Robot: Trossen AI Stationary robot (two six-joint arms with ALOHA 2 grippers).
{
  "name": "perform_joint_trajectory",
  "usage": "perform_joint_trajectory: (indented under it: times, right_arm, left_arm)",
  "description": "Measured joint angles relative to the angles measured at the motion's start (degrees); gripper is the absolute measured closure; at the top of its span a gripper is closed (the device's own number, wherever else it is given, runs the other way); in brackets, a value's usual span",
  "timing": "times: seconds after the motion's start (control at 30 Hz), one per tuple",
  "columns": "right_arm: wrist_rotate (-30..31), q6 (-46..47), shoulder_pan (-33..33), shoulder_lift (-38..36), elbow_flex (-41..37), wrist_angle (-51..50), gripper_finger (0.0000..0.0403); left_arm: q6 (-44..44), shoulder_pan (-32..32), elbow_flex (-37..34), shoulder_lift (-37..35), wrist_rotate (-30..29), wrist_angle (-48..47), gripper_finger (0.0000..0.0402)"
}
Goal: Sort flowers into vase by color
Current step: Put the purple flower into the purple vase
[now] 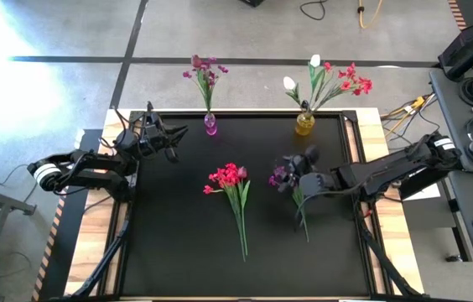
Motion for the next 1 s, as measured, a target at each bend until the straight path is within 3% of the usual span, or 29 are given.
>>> perform_joint_trajectory:
  times: [0.13, 0.33, 0.63, 0.8, 1.0]
  right_arm:
    - [-9.2, 6.2, 0.0, 1.0, 0.0, -1.2, 0.0193]
    - [-15.8, 15.1, 0.0, 6.2, 0.0, 0.0, 0.0193]
    - [-23.4, 19.7, -0.2, 21.2, 0.2, 19.5, 0.0193]
    - [-23.1, 21.2, -0.6, 29.9, 6.4, 16.7, 0.0193]
    - [-23.8, 21.0, -3.4, 38.7, 18.9, 2.3, 0.0193]
  left_arm:
    - [1.1, 0.0, 0.0, 0.0, 0.0, -1.0, 0.0365]
    - [1.2, 0.0, 0.0, 0.0, 0.0, -1.2, 0.0365]
    - [2.0, 0.0, 0.0, 0.0, 0.0, -1.2, 0.0365]
    - [2.7, 0.0, 0.0, 0.0, 0.0, -1.4, 0.0365]
    - [2.2, 0.0, 0.0, 0.0, 0.0, -1.5, 0.0365]
